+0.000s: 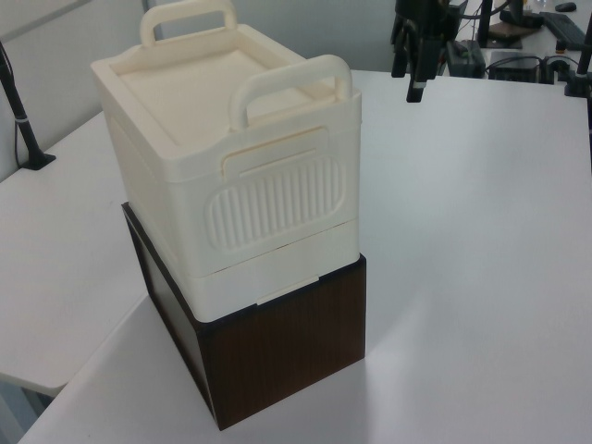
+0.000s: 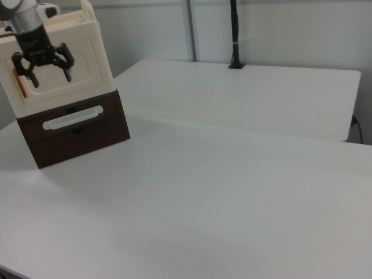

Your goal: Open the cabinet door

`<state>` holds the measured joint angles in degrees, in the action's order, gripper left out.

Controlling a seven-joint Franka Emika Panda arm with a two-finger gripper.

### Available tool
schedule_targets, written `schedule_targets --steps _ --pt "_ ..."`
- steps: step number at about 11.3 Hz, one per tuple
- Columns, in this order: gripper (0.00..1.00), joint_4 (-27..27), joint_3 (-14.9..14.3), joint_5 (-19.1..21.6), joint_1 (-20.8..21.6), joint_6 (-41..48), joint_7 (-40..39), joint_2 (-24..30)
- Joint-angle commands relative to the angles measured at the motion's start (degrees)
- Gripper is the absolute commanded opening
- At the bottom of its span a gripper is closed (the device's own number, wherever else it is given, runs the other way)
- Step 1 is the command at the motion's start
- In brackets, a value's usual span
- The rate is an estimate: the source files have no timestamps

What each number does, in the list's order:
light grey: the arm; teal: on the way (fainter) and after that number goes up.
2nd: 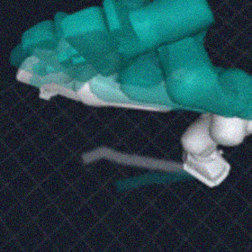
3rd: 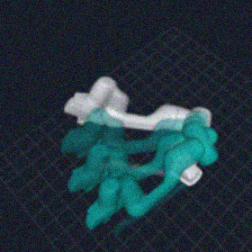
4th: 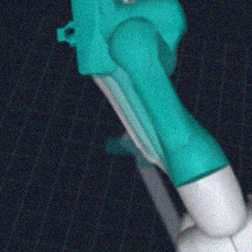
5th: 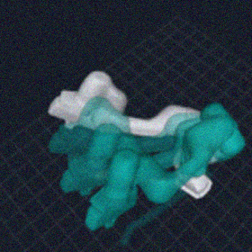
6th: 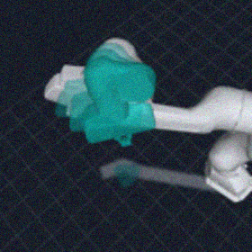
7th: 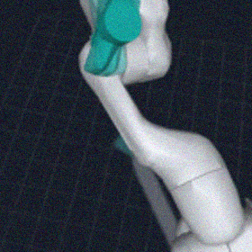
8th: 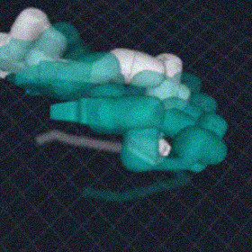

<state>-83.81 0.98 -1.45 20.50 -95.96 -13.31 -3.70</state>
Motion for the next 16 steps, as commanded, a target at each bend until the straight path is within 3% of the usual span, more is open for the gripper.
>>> schedule_targets --steps 1,4,6,14,16 --pt "1.00 0.8 -0.4 2.4 4.4 -0.8 -4.5 -0.1" --pt "1.00 0.8 0.1 6.4 7.4 -5.4 -5.0 -0.7" --pt "0.99 0.8 0.2 6.6 9.3 -10.0 -4.1 -3.1" --pt "0.42 0.9 2.2 6.1 10.3 -19.1 -5.1 -6.5" --pt "0.42 0.8 2.2 6.1 10.3 -20.3 -4.9 -6.5"
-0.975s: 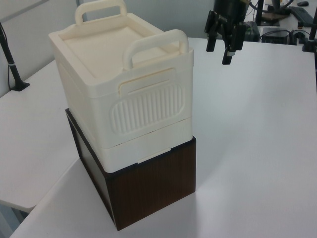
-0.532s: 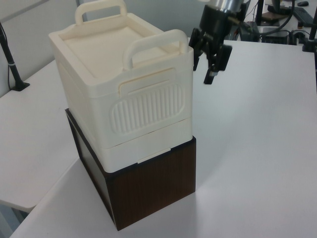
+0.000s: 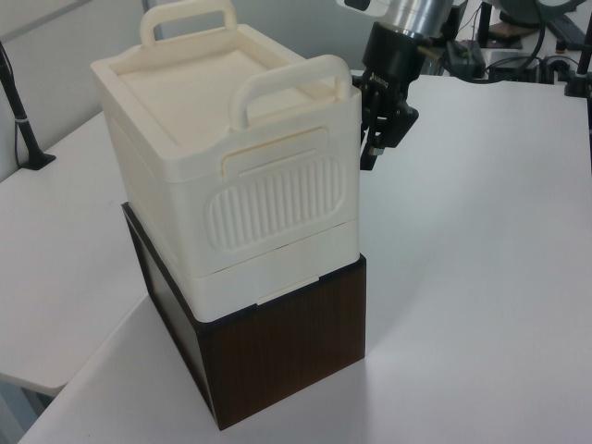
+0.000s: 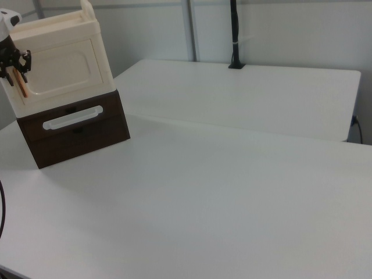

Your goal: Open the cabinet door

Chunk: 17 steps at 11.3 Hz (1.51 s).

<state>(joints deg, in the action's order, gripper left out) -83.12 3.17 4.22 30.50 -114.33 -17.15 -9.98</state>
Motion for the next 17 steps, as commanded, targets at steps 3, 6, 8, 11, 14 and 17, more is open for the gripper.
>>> schedule_targets --steps 3,6,8,11,14,17 --pt "0.34 0.2 1.0 0.4 0.3 -2.7 -0.9 -0.2" --pt "0.16 0.1 1.0 0.8 0.3 -2.6 -0.3 -0.1" --pt "0.09 -0.1 1.0 0.6 0.2 -2.5 -0.5 -0.1" --pt "0.07 -0.4 1.0 0.4 0.0 -1.3 -0.4 0.1" --pt "0.09 -0.4 0.6 0.3 -0.5 5.8 0.3 0.8" --pt "0.41 -0.4 0.3 0.4 -3.3 15.2 0.4 3.2"
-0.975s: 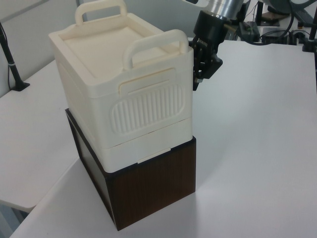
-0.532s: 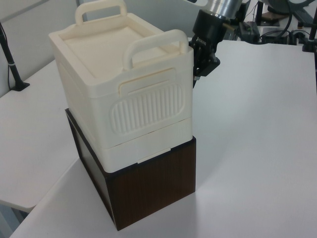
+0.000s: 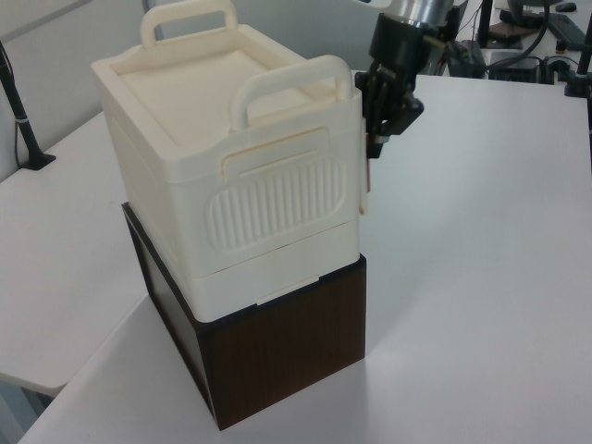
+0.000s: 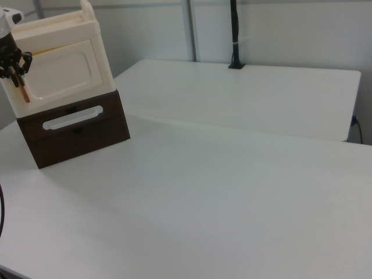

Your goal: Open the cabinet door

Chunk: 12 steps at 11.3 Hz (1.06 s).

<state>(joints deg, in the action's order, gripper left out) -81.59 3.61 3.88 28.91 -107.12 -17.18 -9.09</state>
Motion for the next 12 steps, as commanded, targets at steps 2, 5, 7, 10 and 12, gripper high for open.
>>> schedule_targets --steps 2,5,7,10,12 --pt "0.93 -1.7 -0.4 0.6 -5.0 13.5 0.3 3.4" --pt "1.00 -1.3 -1.4 0.6 -7.5 17.9 -1.1 5.1" --pt "1.00 -0.4 -1.9 1.3 -7.3 17.9 -0.1 7.0" --pt "1.00 2.8 -1.1 1.2 -6.1 19.0 3.4 7.2" --pt "1.00 3.7 -0.8 1.0 -3.2 18.4 5.7 7.1"
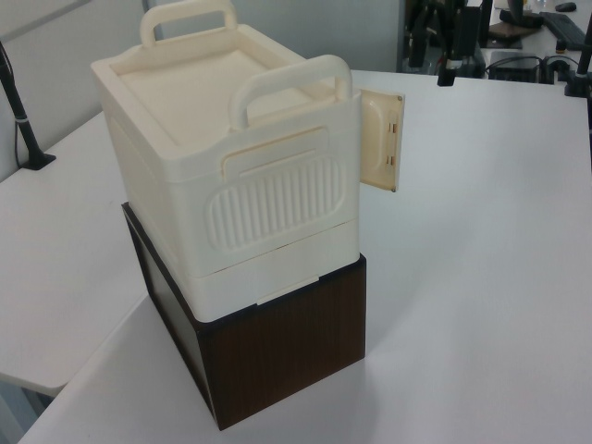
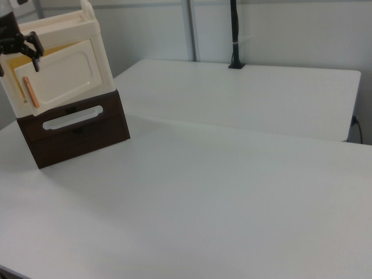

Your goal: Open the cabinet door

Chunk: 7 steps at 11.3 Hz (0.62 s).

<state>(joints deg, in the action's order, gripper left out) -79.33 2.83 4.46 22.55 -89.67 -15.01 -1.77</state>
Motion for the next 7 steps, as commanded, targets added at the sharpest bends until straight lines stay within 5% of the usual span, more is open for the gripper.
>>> schedule_targets --steps 1,7 --pt "1.00 3.3 0.2 0.2 5.0 0.8 5.4 -0.3" --pt "1.00 3.2 0.2 -0.3 11.2 -9.1 14.2 -3.2"
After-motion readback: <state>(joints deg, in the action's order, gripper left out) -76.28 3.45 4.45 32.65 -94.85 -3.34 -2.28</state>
